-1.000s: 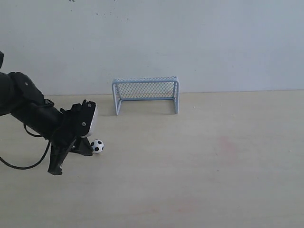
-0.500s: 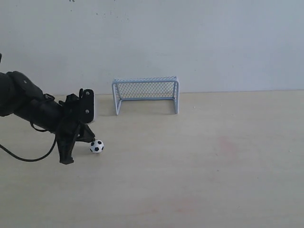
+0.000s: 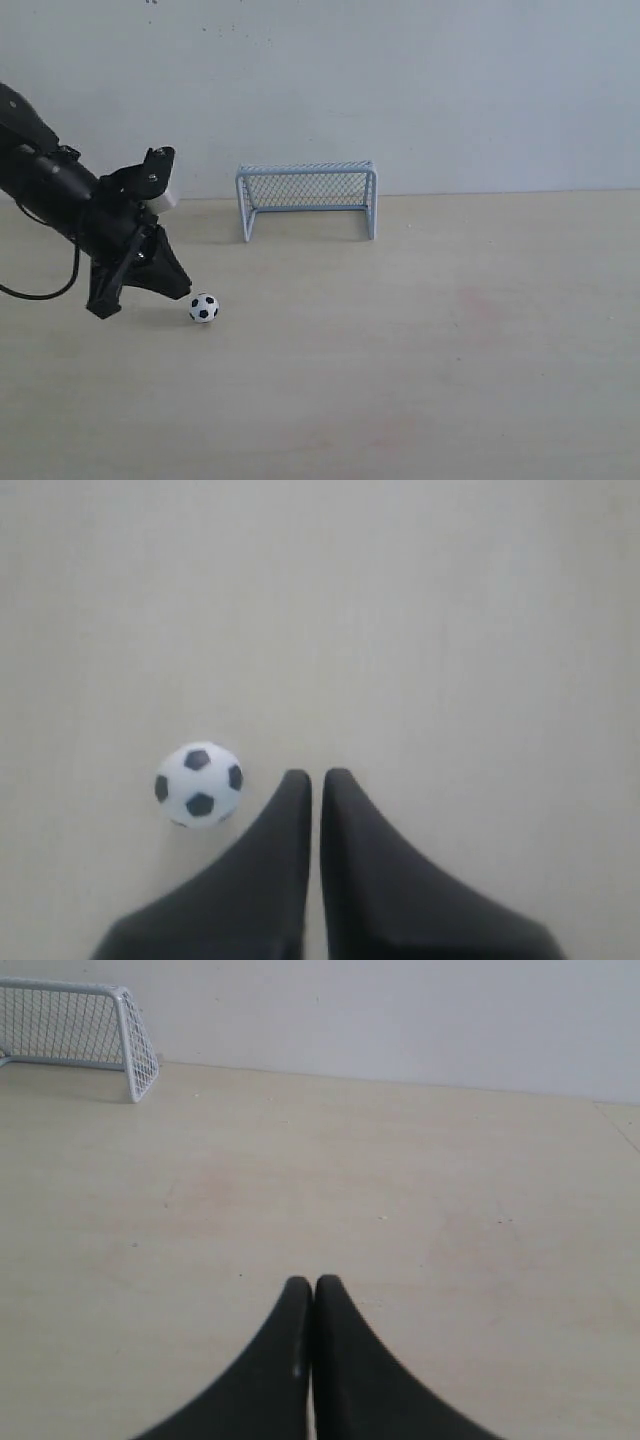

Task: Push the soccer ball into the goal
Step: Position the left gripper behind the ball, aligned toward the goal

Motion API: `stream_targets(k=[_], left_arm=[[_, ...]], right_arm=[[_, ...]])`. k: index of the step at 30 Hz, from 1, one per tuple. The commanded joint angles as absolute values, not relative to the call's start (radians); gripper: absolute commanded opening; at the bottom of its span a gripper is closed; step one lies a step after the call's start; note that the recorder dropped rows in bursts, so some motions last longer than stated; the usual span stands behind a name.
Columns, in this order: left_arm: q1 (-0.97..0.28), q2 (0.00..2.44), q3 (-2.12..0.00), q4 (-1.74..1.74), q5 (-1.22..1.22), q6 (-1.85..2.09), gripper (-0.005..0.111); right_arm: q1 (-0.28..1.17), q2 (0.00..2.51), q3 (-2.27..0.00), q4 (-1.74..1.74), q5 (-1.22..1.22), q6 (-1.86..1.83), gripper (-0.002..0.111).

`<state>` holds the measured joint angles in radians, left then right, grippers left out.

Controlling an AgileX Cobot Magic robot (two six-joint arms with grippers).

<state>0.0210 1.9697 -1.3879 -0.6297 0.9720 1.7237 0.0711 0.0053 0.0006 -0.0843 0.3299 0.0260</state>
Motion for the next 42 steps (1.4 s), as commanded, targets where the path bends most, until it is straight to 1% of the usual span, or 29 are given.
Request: stream_targets(k=[1,5,8,14,19,38,40,42], left_arm=[[0.03,1.997,-1.432,-0.493,1.065,1.712,0.004],[0.019,2.055,-1.436,-0.409,0.994,1.772,0.004],[0.007,2.102,-1.436,-0.396,0.948,1.88,0.004],[-0.036,2.129,-1.436,-0.389,0.831,1.931,0.004],[-0.064,2.129,-1.443,-0.343,0.828,1.918,0.004],[-0.066,2.135,-1.443,-0.292,0.842,1.874,0.004],[-0.069,2.137,-1.443,-0.313,0.819,1.874,0.004],[-0.077,2.14,-1.444,-0.384,0.742,1.89,0.004]], right_arm=[[0.067,0.0,0.0,-0.084,0.322,0.022,0.0],[0.067,0.0,0.0,-0.084,0.322,0.022,0.0],[0.067,0.0,0.0,-0.084,0.322,0.022,0.0],[0.067,0.0,0.0,-0.084,0.322,0.022,0.0],[0.067,0.0,0.0,-0.084,0.322,0.022,0.0],[0.067,0.0,0.0,-0.084,0.325,0.022,0.0],[0.067,0.0,0.0,-0.084,0.325,0.022,0.0],[0.067,0.0,0.0,-0.084,0.323,0.022,0.0]])
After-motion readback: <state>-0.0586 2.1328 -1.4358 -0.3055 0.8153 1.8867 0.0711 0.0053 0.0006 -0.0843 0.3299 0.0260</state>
